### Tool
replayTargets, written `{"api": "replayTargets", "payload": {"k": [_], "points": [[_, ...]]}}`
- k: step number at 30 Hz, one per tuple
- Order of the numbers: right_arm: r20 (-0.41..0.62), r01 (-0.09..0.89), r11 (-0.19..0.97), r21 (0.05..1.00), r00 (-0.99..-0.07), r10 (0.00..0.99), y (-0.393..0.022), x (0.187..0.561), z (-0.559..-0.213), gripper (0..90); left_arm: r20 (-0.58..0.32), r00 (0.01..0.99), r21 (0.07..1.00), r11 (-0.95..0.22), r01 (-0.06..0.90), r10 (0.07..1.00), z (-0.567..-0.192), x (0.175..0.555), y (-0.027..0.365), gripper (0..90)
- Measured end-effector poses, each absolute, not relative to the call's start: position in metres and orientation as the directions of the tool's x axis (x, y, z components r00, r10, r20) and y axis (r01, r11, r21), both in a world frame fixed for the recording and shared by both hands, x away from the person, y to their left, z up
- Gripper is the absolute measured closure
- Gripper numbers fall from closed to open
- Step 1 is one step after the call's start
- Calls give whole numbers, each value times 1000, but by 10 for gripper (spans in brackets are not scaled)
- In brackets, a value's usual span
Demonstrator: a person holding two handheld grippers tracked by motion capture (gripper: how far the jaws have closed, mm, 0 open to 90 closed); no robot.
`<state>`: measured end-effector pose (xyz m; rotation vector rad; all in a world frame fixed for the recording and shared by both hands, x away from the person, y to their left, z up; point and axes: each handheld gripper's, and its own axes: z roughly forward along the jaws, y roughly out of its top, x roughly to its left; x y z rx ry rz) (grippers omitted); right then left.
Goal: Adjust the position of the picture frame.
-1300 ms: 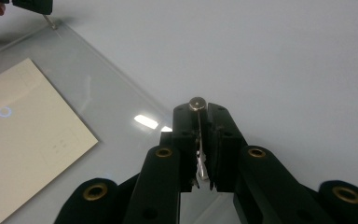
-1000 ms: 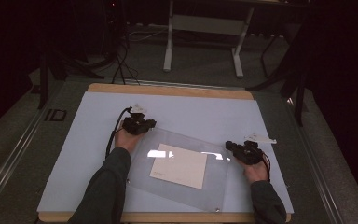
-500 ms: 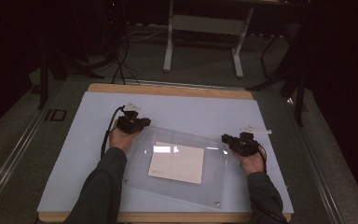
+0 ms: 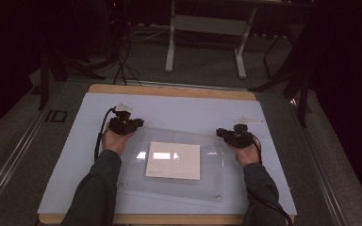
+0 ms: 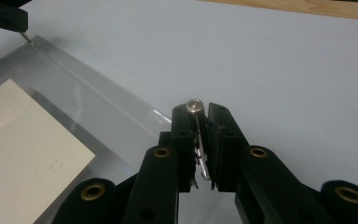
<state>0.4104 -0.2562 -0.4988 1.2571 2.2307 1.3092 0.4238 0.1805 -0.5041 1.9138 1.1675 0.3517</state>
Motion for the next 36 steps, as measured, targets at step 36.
{"api": "replayTargets", "payload": {"k": [36], "points": [[219, 602, 210, 771, -559, 800, -229, 457, -521, 812, -190, 436, 757, -152, 636, 880, -522, 421, 195, 820]]}}
